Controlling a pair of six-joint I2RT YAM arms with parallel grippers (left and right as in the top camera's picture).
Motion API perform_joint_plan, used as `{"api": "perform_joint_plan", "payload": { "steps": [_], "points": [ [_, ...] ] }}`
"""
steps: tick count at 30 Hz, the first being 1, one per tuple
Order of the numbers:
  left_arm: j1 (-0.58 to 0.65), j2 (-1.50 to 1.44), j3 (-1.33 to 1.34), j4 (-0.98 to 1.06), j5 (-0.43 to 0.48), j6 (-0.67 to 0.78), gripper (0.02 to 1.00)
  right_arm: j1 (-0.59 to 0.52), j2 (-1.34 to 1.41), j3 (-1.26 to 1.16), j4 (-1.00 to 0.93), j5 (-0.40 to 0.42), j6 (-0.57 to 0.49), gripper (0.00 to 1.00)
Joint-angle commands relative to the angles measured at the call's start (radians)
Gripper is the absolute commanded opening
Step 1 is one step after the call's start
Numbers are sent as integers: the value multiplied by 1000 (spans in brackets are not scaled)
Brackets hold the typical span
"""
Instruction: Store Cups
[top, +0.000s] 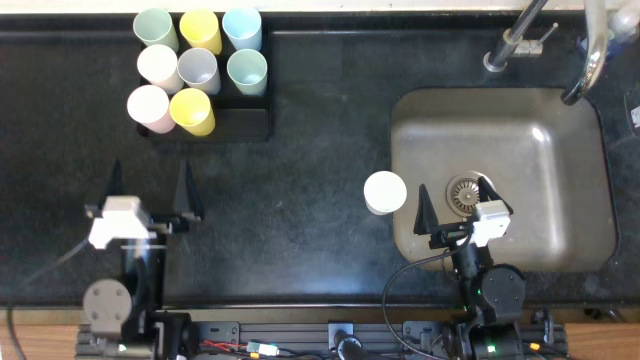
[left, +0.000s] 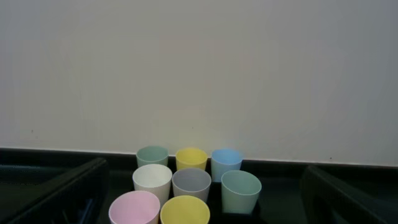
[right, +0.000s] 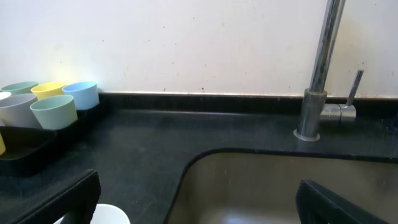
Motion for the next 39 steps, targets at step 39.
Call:
{"api": "perform_joint_plan", "payload": {
  "steps": [39],
  "points": [
    [3,-161,-175,-266,134,23,1000,5,-10,-13,6,1,0,998]
  ]
}}
